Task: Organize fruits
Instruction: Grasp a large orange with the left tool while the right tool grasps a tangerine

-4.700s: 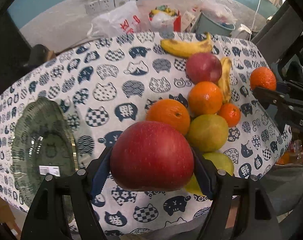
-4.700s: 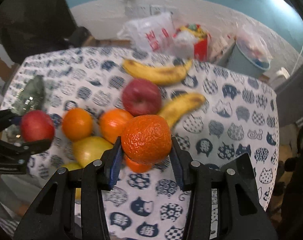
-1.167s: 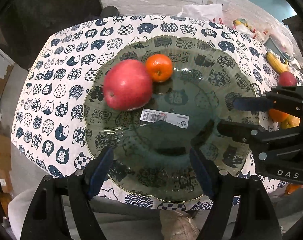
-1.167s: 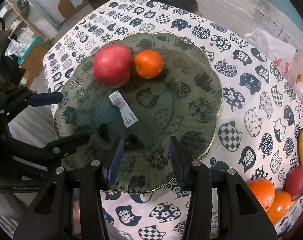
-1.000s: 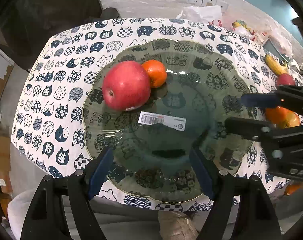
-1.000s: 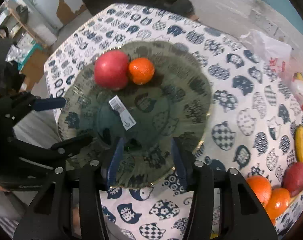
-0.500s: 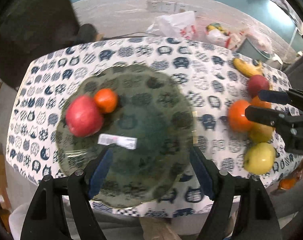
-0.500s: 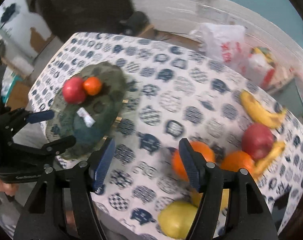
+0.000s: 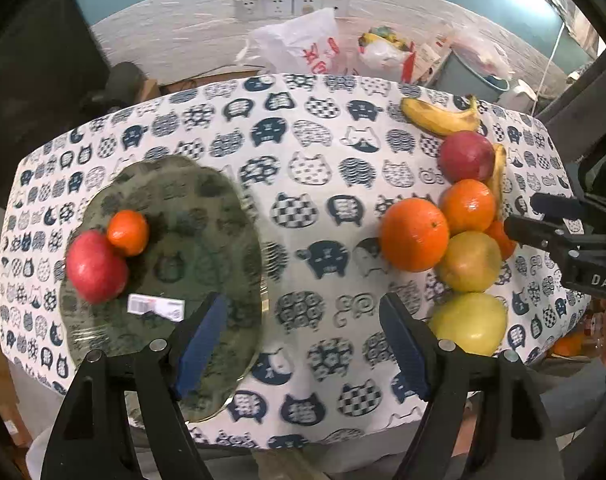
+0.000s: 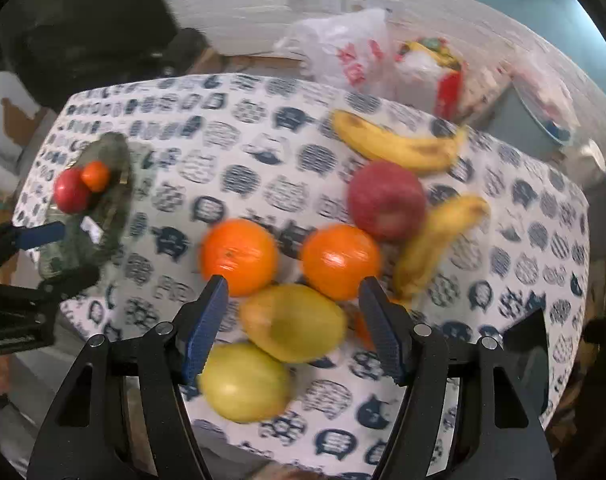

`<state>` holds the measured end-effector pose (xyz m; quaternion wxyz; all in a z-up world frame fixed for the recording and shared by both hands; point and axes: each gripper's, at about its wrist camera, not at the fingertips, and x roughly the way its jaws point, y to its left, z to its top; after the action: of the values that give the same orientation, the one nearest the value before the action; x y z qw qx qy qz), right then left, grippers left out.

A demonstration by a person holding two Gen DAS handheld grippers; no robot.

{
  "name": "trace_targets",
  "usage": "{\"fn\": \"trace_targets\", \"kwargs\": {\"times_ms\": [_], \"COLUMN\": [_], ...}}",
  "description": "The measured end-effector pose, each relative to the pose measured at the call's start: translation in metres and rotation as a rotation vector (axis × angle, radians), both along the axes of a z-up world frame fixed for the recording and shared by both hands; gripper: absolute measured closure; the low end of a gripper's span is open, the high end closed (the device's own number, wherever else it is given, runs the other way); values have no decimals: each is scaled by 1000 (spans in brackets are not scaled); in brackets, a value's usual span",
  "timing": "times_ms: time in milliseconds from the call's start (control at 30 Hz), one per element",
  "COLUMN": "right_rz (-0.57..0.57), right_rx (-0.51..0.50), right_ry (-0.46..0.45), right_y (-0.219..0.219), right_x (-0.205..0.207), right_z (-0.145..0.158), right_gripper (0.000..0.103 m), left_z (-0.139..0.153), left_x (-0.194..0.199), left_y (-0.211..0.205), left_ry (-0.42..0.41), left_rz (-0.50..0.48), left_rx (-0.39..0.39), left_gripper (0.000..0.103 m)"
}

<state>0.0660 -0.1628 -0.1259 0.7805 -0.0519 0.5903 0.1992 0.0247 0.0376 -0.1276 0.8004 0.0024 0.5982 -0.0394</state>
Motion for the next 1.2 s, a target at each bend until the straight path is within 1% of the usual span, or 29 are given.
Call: {"fn": "trace_targets", "kwargs": {"times_ms": [167, 400, 700, 833, 900, 967, 1033, 1100, 1200], "right_rz": [-69, -132, -161, -147, -138, -113, -82, -61, -58], "right_rx": [-29, -69, -21, -33, -31, -26, -37, -52, -38], "right_ry": [27, 89, 167, 181, 187, 196, 200, 178, 161], "right_y": [-30, -59, -71, -67, -65, -61, -51, -46, -42], "right_x": [5, 13, 17, 18, 18, 17, 14, 12, 10], "right_z": [-16, -49, -77, -87, -92, -97, -104, -104, -103], "right_gripper": [35, 35, 35, 35, 40, 51, 56, 56, 57], "left_z": [-6, -14, -22, -28, -31, -34, -38, -42, -47], "left_x": [11, 22, 36, 42, 45, 48, 52, 56, 62], "left_y": [-21, -39, -53, -57, -58, -59, -61, -62, -65], "left_ry": [17, 40, 71, 83, 93, 100, 109, 119, 136], "left_rz": [-29, -57, -54, -49, -43, -36, -29, -18, -5], "left_rx": [3, 4, -36, -48, -58, -69, -77, -92, -125], "left_gripper": [23, 23, 23, 23, 23, 22, 22, 22, 22]}}
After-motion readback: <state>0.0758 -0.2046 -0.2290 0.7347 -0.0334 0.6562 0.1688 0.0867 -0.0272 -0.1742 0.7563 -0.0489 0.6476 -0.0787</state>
